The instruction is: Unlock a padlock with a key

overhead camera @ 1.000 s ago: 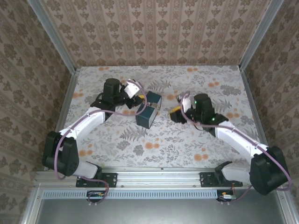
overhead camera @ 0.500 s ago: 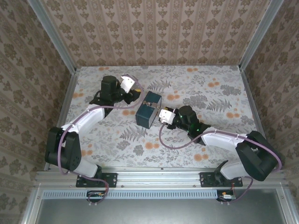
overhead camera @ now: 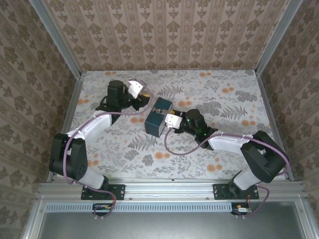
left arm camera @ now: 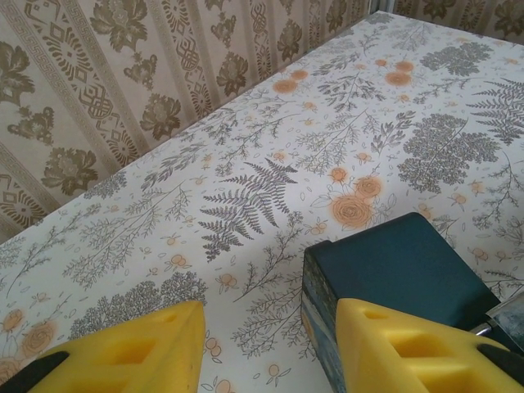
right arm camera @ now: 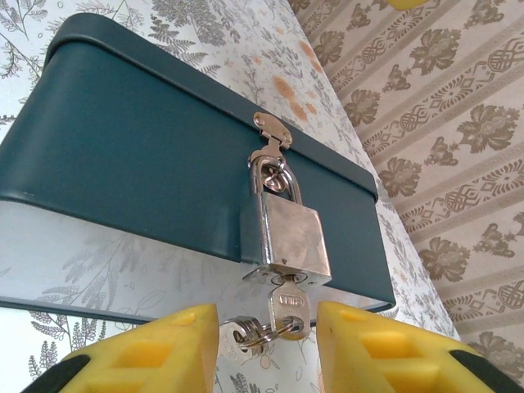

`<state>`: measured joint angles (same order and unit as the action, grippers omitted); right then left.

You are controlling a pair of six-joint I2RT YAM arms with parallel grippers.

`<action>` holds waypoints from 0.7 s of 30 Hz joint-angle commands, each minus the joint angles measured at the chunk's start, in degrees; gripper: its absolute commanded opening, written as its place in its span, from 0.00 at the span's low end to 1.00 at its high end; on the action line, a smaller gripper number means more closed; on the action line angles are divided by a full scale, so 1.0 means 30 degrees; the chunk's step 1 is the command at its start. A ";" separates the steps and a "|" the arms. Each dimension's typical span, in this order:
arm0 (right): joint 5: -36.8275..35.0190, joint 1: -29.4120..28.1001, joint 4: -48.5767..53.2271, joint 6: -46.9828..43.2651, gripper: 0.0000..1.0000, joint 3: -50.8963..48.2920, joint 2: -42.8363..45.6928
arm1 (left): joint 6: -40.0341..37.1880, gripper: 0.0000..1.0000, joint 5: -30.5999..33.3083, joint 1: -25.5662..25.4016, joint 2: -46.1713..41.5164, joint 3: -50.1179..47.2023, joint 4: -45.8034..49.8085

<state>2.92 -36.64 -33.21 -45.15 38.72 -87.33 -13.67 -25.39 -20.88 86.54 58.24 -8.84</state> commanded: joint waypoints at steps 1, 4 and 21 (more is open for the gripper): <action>-0.0369 -0.0149 -0.0407 -0.0474 0.38 0.0632 -0.0436 | 0.0162 0.47 -0.0641 0.0223 0.0111 0.0324 -0.0382; -0.0427 -0.0149 -0.0592 -0.0503 0.38 0.0744 -0.0734 | 0.0162 0.47 -0.0817 0.0252 0.0109 0.0370 -0.0370; -0.0968 0.0025 -0.1625 -0.0413 0.26 0.0630 -0.1316 | 0.0129 0.46 -0.1239 0.0399 -0.0009 0.0353 -0.0185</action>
<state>0.75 -36.64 -36.07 -46.72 39.81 -90.80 -13.67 -27.29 -20.14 86.54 58.24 -9.06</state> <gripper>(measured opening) 0.265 0.461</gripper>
